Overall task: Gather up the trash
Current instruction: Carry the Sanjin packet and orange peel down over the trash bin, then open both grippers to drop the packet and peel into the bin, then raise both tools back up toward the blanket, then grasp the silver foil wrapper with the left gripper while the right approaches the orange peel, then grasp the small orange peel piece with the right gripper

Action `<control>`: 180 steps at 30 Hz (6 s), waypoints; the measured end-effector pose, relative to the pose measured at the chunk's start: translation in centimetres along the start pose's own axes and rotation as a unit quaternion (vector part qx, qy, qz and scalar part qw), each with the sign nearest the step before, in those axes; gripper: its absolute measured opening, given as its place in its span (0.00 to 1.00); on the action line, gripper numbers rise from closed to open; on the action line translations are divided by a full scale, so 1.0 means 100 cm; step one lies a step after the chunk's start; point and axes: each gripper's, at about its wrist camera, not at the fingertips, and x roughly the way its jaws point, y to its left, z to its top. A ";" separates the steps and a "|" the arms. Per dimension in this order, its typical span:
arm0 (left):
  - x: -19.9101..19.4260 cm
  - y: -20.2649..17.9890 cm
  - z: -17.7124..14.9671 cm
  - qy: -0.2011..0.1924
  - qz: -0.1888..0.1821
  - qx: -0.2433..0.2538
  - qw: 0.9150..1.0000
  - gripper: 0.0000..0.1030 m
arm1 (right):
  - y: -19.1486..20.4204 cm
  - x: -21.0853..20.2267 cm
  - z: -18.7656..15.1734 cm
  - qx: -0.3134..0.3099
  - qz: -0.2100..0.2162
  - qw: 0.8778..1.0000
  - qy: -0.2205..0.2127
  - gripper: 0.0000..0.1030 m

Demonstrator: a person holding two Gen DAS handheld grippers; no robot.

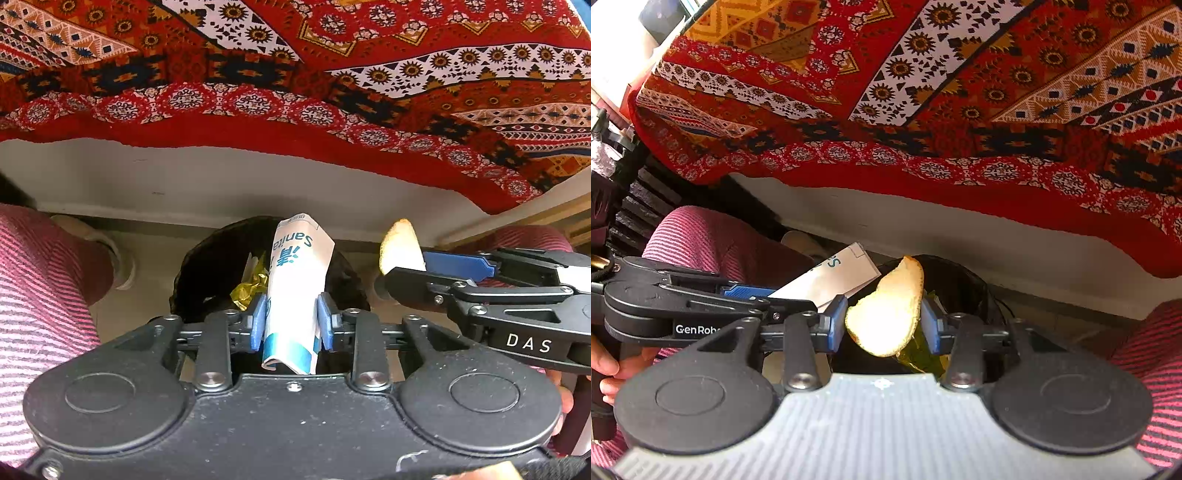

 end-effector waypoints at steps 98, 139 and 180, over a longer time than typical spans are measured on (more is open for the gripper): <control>-0.152 0.020 0.361 -0.357 -0.010 -0.060 0.932 0.75 | 0.006 -0.106 0.298 -0.118 -0.085 0.950 -0.275 0.90; -0.133 0.004 0.408 -0.368 -0.005 -0.049 0.929 0.10 | -0.020 -0.062 0.346 -0.064 -0.054 0.962 -0.260 0.12; -0.171 -0.033 0.241 -0.343 -0.051 0.045 0.937 0.10 | -0.016 -0.093 0.235 -0.025 -0.085 0.958 -0.271 0.11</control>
